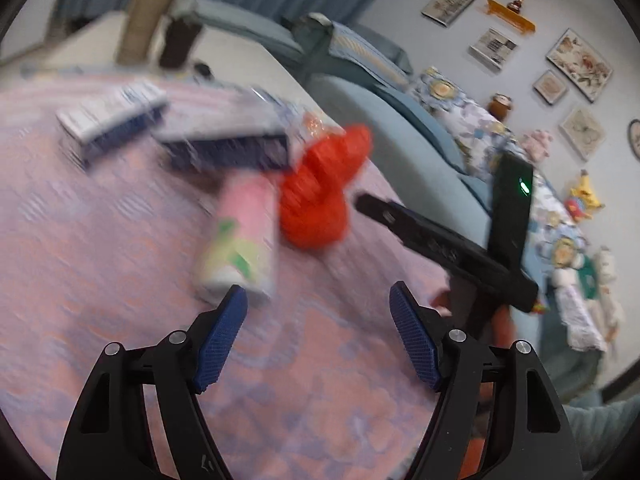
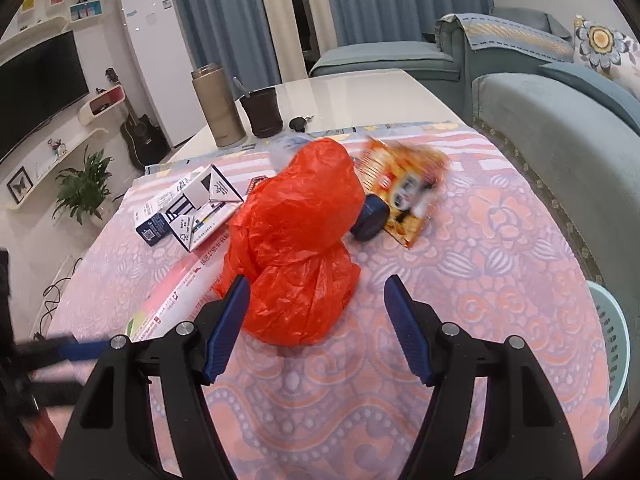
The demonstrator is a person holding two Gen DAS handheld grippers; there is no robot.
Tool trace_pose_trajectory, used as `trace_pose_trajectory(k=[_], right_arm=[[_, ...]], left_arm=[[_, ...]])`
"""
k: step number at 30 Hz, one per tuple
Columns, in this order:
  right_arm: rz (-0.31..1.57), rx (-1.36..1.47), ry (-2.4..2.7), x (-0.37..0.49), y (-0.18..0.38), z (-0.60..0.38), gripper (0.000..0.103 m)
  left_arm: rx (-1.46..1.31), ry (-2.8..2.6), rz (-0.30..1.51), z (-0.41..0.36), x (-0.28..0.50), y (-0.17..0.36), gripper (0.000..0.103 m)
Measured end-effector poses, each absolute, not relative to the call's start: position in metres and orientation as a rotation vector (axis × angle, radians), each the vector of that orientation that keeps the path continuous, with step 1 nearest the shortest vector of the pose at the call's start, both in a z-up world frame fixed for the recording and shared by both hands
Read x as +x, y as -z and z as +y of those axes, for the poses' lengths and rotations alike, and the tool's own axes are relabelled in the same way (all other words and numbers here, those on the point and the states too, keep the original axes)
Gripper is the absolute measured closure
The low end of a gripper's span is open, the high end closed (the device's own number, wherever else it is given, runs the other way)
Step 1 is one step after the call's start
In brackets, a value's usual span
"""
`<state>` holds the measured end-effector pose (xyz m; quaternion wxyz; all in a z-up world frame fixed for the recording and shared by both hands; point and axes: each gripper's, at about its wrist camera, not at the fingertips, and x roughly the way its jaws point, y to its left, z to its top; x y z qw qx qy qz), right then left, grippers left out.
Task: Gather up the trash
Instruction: 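Grasp the red plastic bag with the right tool while the left grasps the pink bottle, then carry bag and pink bottle to the wastebasket and open both tools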
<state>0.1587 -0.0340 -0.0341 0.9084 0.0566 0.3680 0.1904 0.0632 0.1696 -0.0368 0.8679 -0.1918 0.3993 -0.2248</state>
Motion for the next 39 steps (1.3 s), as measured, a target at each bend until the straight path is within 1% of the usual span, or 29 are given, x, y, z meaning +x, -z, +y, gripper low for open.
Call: trace_pose_trajectory(k=[4,7,9,14,16,19,20,21,22,27,31,39], right_arm=[[0.775,0.136,-0.411,0.169,0.036,-0.025,0.037],[0.788,0.137,-0.415,0.176,0.039,-0.018,0.037],[0.802,0.147,-0.422,0.181,0.043,-0.015,0.037],[0.816,0.190,-0.447,0.193,0.048,-0.015,0.037],[0.832,0.195,-0.459,0.198,0.052,-0.012,0.037],[0.868,0.200,-0.488,0.205,0.059,-0.003,0.037],[0.881,0.204,-0.497,0.206,0.061,-0.002,0.039],[0.892,0.206,-0.510,0.207,0.062,-0.001,0.053],[0.897,0.209,-0.525,0.207,0.062,-0.001,0.059],[0.877,0.165,-0.535,0.191,0.053,0.000,0.078],[0.806,0.108,-0.509,0.162,0.034,-0.009,0.080],[0.712,0.126,-0.416,0.117,0.001,-0.063,0.081]], left_arm=[[-0.339,0.348,0.859,0.169,0.102,0.037,0.031],[-0.300,0.330,0.930,0.160,0.135,0.052,0.032],[-0.268,0.325,0.957,0.151,0.148,0.060,0.035],[-0.284,0.309,0.981,0.155,0.166,0.074,0.050],[-0.291,0.303,0.989,0.157,0.168,0.079,0.054],[-0.295,0.287,0.983,0.156,0.169,0.082,0.054],[-0.301,0.282,0.978,0.157,0.166,0.082,0.055],[-0.306,0.282,0.975,0.156,0.164,0.082,0.055],[-0.311,0.283,0.970,0.157,0.160,0.081,0.056],[-0.348,0.283,0.940,0.156,0.134,0.079,0.056],[-0.375,0.314,0.919,0.148,0.109,0.074,0.056],[-0.354,0.427,0.858,0.104,0.073,0.046,0.056]])
